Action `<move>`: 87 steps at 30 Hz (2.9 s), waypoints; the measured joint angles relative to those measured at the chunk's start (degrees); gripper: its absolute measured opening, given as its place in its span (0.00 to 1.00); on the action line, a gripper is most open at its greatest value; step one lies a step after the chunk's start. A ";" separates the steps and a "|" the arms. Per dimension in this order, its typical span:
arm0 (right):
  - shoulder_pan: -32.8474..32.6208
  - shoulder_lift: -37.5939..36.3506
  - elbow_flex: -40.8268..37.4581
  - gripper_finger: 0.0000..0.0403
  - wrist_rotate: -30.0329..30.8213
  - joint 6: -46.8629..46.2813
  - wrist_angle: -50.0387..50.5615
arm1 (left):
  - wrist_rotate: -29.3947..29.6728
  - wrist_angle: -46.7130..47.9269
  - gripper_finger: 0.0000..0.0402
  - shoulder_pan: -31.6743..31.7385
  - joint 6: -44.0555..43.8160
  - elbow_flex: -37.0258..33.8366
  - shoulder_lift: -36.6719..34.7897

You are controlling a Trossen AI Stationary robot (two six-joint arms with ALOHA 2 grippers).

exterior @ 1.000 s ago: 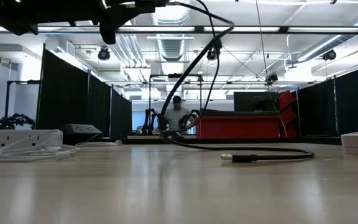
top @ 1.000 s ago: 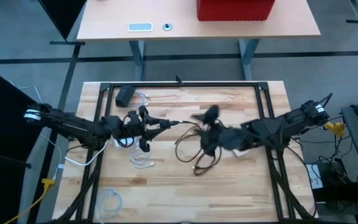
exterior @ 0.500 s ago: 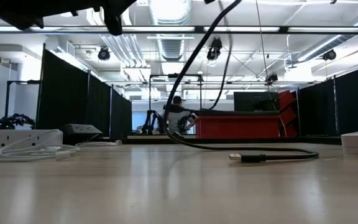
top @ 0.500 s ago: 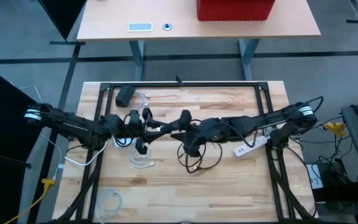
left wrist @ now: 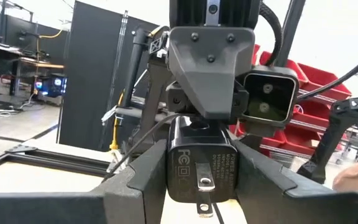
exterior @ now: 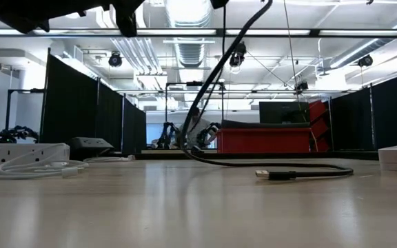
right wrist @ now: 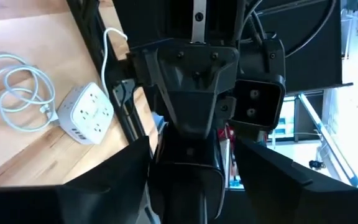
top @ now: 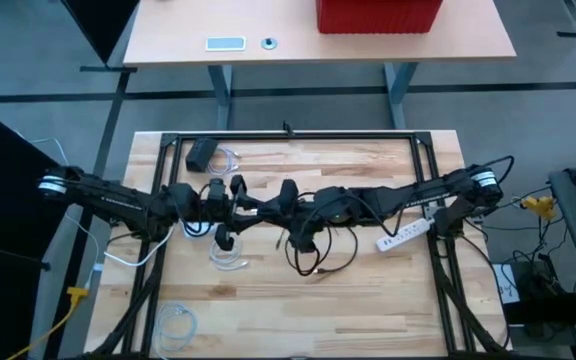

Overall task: Insert USB
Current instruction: Insert the black charger adapter into the right white outlet extension

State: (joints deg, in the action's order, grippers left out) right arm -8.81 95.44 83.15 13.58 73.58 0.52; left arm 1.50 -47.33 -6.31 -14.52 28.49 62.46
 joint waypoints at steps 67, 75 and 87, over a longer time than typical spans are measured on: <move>1.90 -16.32 -17.89 0.35 -19.51 -134.34 86.33 | 2.51 17.37 0.79 0.11 3.13 -0.04 0.42; 2.09 -20.64 -31.72 0.35 -24.40 -138.65 74.93 | 2.51 16.64 0.79 0.13 0.92 0.18 0.39; 3.34 -21.05 -35.36 0.35 -23.82 -138.82 73.82 | 2.49 16.55 0.79 0.13 1.01 1.05 0.50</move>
State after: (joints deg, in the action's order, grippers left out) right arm -5.47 74.39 47.79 -10.24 -65.24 74.34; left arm 3.99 -30.79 -6.17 -13.51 29.54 62.96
